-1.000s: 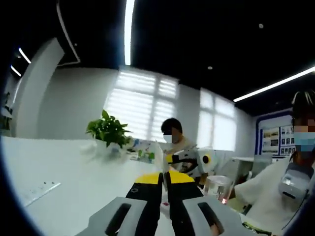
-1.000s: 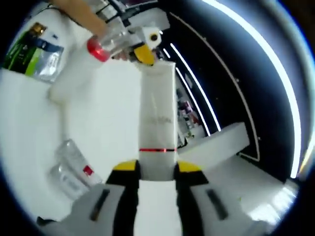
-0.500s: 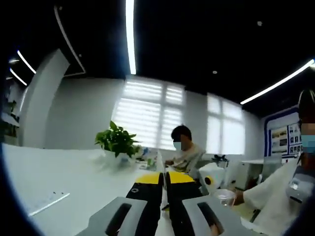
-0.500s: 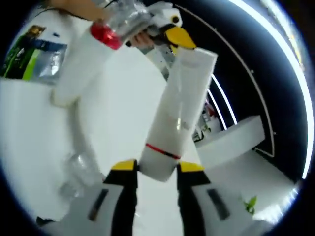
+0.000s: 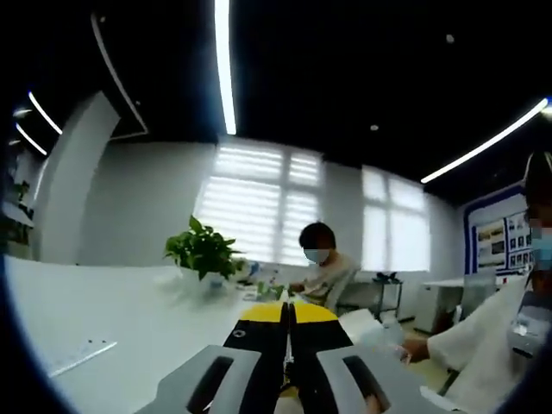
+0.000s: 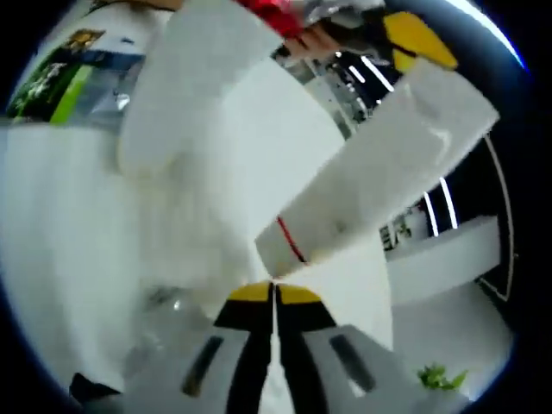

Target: Arrange the skincare products in the storage area until every visible bottle or jar stands upright without overlapping.

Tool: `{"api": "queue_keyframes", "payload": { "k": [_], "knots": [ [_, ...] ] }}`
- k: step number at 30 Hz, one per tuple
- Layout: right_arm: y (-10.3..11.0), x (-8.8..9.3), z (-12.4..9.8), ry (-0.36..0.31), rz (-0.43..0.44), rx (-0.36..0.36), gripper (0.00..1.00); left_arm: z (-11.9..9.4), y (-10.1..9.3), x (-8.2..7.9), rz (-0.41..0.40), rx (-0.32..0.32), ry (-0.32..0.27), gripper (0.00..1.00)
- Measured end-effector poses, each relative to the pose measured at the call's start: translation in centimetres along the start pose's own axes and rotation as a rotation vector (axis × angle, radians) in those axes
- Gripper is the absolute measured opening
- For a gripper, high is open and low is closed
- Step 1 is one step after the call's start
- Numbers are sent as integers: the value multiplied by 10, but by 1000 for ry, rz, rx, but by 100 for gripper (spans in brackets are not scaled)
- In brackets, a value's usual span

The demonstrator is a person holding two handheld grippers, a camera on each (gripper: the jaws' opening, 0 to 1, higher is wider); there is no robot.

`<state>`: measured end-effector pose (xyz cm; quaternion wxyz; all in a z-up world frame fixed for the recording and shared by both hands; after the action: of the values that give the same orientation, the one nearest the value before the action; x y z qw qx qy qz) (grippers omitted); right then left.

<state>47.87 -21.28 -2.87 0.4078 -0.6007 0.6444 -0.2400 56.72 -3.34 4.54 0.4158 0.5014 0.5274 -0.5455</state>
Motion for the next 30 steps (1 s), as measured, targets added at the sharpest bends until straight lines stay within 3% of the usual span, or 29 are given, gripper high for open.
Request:
{"api": "queue_keyframes", "payload": {
  "k": [1, 2, 3, 6, 12, 16, 18, 22, 27, 30],
  "knots": [
    [3, -6, -5, -30, 21, -42, 0, 5, -5, -2, -16, 47, -131, 0],
    [1, -6, -5, -39, 40, -55, 0, 3, -3, 6, -44, 62, -67, 0],
    [-1, -7, -7, -20, 28, -45, 0, 1, 0, 2, -93, 76, -79, 0],
    [-8, -4, 4, -8, 10, -54, 0, 3, -2, 1, -45, 47, -77, 0],
    [-11, -12, 5, -240, 290, -284, 0, -2, 6, -2, -52, 11, -83, 0],
    [-22, -7, 1, -384, 462, -354, 6, -1, 6, -2, -59, -6, -78, 0],
    [-25, -3, -1, -408, 511, -374, 15, 0, 6, -2, -70, -10, -84, 0],
    [-28, 3, -9, -445, 531, -374, 14, 3, 4, -2, -61, -10, -84, 0],
    [-35, 11, -13, -485, 611, -344, 31, 6, 8, -1, -91, 3, -108, 0],
    [-37, 11, -15, -514, 627, -338, 33, 6, 8, -1, -90, -17, -116, 0]
  ]
}}
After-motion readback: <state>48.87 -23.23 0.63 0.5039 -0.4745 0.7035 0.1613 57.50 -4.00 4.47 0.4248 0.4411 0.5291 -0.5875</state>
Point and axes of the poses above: the point that each gripper's makers call its tool centre point, and the gripper's own axes: z roughly forward along the fingers, y roughly to its left, x roughly out of its underside, the point moved 10 cm from there along -z, roughly backward along the fingers, and after that the axes turned 9 degrees about y, right-handed, at the moved point
